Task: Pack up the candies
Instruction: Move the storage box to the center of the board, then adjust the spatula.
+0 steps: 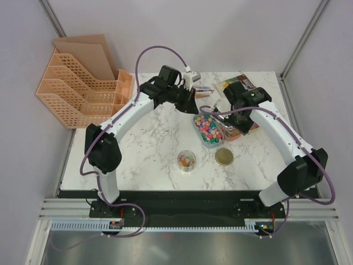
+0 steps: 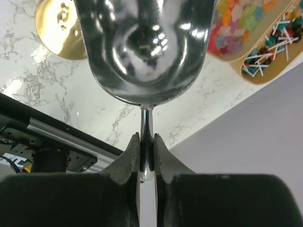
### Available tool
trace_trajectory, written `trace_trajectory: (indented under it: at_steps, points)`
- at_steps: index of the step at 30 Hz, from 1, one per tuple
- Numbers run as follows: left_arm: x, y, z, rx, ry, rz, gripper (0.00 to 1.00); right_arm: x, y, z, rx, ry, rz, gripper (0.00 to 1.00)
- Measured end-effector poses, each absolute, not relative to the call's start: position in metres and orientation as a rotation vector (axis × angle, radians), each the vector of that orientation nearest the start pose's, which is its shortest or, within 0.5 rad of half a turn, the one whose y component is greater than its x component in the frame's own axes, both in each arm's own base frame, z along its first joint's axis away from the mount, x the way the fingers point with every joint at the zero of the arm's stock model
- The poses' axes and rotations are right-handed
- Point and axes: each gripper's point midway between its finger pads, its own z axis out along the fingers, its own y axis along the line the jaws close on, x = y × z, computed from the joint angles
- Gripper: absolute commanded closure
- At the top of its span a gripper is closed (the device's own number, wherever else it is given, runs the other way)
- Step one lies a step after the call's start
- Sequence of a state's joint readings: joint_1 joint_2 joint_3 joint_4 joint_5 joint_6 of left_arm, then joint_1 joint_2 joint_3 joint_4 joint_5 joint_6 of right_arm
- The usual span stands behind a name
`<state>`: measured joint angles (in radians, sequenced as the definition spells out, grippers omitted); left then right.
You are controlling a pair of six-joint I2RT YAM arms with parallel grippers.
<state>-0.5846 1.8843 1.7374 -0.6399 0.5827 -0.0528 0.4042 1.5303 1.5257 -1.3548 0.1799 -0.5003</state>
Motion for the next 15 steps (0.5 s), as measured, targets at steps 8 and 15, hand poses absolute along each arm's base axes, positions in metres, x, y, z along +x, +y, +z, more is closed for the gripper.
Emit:
trace_trajectory:
  at_steps: [8, 15]
  points:
    - [0.343, -0.385, 0.218, 0.914, 2.178, -1.291, 0.83, 0.272, 0.093, 0.192, -1.397, 2.555, -0.229, 1.0]
    - [0.341, -0.392, 0.185, 0.881, 2.279, -1.376, 0.88, 0.273, 0.095, 0.197, -1.41, 2.537, -0.228, 1.0]
